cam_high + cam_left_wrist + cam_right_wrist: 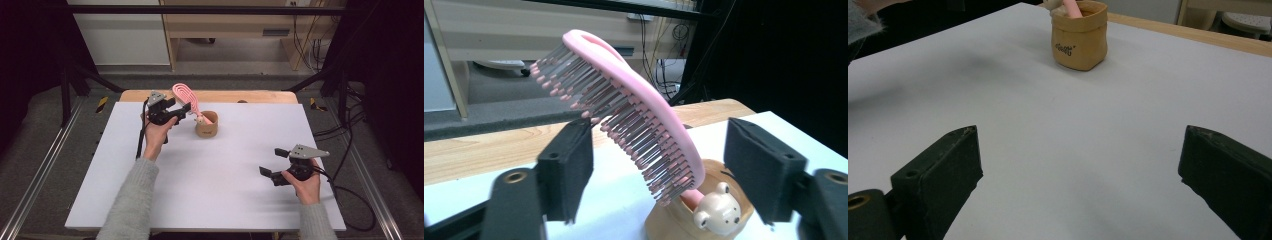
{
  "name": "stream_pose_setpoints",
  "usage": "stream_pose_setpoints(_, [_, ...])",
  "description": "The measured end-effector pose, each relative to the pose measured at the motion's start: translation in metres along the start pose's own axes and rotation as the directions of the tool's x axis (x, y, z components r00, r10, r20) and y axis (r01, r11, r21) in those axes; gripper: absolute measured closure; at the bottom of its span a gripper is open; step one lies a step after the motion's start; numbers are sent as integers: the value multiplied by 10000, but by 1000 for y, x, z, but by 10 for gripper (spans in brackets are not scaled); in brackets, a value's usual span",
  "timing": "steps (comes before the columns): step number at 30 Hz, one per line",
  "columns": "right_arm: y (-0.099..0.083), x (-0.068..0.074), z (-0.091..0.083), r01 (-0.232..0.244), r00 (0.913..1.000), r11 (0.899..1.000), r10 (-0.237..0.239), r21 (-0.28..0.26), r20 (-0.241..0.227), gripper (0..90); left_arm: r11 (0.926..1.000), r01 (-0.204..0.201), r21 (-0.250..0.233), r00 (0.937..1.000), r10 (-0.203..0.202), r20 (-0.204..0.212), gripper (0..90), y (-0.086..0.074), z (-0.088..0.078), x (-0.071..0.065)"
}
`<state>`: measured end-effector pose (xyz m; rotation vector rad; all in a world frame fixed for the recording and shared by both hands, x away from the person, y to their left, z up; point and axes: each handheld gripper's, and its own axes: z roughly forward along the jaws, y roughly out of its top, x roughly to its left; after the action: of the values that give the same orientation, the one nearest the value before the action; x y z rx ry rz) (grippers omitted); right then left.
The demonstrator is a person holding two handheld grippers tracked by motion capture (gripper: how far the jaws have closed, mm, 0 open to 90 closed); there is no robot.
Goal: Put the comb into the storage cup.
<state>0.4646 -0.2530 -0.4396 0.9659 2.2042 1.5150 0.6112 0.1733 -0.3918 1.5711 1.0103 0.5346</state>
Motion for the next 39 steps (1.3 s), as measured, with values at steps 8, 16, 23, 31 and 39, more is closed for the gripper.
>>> stream_pose_setpoints(8, [0,0,1,37,10000,10000,-37,22,4,43,9998,-166,-83,9996,168,216,170,5,-18,0])
stream_pose_setpoints(16, [-1,0,2,-1,10000,10000,1,40,1,43,10000,-49,-47,9985,52,543,75,13,-40,1])
stream_pose_setpoints(23, [0,0,2,9,10000,10000,-9,7,22,43,9995,-310,80,9945,300,1002,27,14,-55,-3])
stream_pose_setpoints(31, [0,0,1,-11,10000,10000,11,-19,21,43,9977,-677,37,9866,664,1487,14,7,-73,-7])
stream_pose_setpoints(39, [0,0,1,-16,10000,10000,16,-20,35,43,9956,-935,66,9796,908,1792,13,-6,-91,-9])
